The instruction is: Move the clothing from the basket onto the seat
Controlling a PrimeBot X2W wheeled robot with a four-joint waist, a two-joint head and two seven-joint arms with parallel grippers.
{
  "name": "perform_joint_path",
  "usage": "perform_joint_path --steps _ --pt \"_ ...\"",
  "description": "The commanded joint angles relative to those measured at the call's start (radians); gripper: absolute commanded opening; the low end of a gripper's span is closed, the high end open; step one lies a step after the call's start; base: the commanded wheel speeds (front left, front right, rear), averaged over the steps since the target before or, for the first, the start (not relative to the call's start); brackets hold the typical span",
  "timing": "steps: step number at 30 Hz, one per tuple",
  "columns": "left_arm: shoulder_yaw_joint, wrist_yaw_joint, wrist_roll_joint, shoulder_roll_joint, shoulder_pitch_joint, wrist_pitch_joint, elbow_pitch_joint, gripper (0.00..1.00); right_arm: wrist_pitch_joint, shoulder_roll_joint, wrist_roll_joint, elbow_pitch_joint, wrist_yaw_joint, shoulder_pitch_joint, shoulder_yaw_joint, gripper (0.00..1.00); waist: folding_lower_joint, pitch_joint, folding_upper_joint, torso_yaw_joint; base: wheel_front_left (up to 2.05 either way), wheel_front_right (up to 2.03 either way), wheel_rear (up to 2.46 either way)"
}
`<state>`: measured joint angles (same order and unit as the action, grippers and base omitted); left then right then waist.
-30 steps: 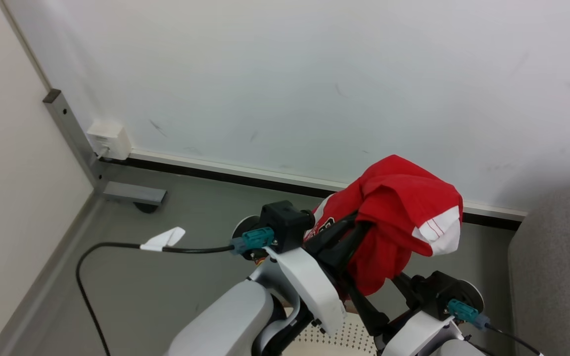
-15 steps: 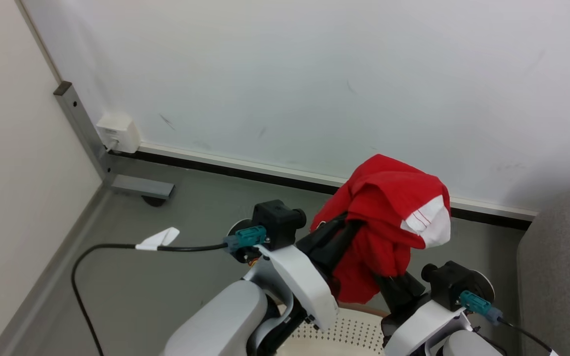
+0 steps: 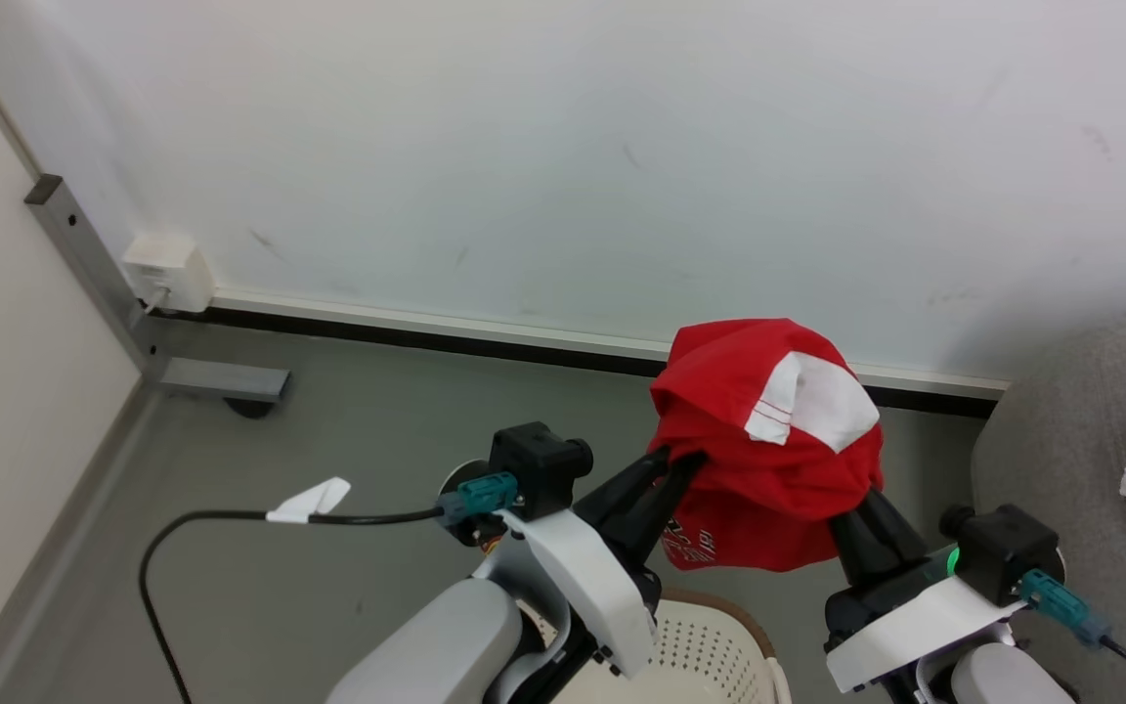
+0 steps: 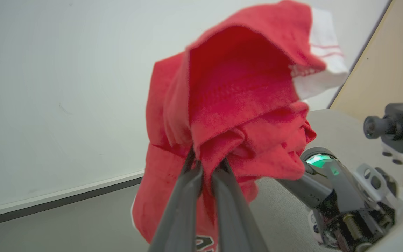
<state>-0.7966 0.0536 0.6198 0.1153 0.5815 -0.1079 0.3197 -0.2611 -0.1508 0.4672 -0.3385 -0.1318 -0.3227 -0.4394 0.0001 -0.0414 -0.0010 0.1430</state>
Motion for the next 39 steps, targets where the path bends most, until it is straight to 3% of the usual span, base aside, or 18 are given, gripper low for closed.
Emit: perform_joint_path --steps 1,3,15,26,39 --pt "-0.003 0.004 -0.005 0.007 -0.016 -0.012 0.0 0.34 -0.002 -0.005 -0.005 0.018 0.002 0.011 0.021 0.0 -0.0001 -0.005 0.0 -0.024 0.0 0.0 0.0" --pt "-0.004 0.001 -0.006 0.006 -0.02 -0.016 -0.004 1.0 -0.002 -0.01 -0.009 0.036 0.002 0.014 0.04 0.0 -0.0001 -0.008 0.0 -0.042 0.0 0.0 0.0" --pt "-0.027 -0.009 -0.021 0.035 -0.037 -0.012 -0.034 1.0 -0.002 -0.069 0.0 0.139 0.002 -0.022 0.116 0.0 -0.0001 -0.032 0.0 -0.208 0.0 0.0 0.0" --pt "-0.049 -0.011 -0.031 0.049 -0.031 -0.007 -0.043 1.0 -0.002 -0.128 0.035 0.247 0.002 -0.035 0.281 0.0 -0.0001 -0.06 0.0 -0.401 0.0 0.0 0.0" --pt "-0.077 -0.012 -0.092 0.093 0.01 -0.025 -0.06 1.0 -0.002 -0.106 0.026 0.35 0.002 0.019 0.405 0.0 -0.0001 -0.118 0.0 -0.602 0.0 0.0 0.0"
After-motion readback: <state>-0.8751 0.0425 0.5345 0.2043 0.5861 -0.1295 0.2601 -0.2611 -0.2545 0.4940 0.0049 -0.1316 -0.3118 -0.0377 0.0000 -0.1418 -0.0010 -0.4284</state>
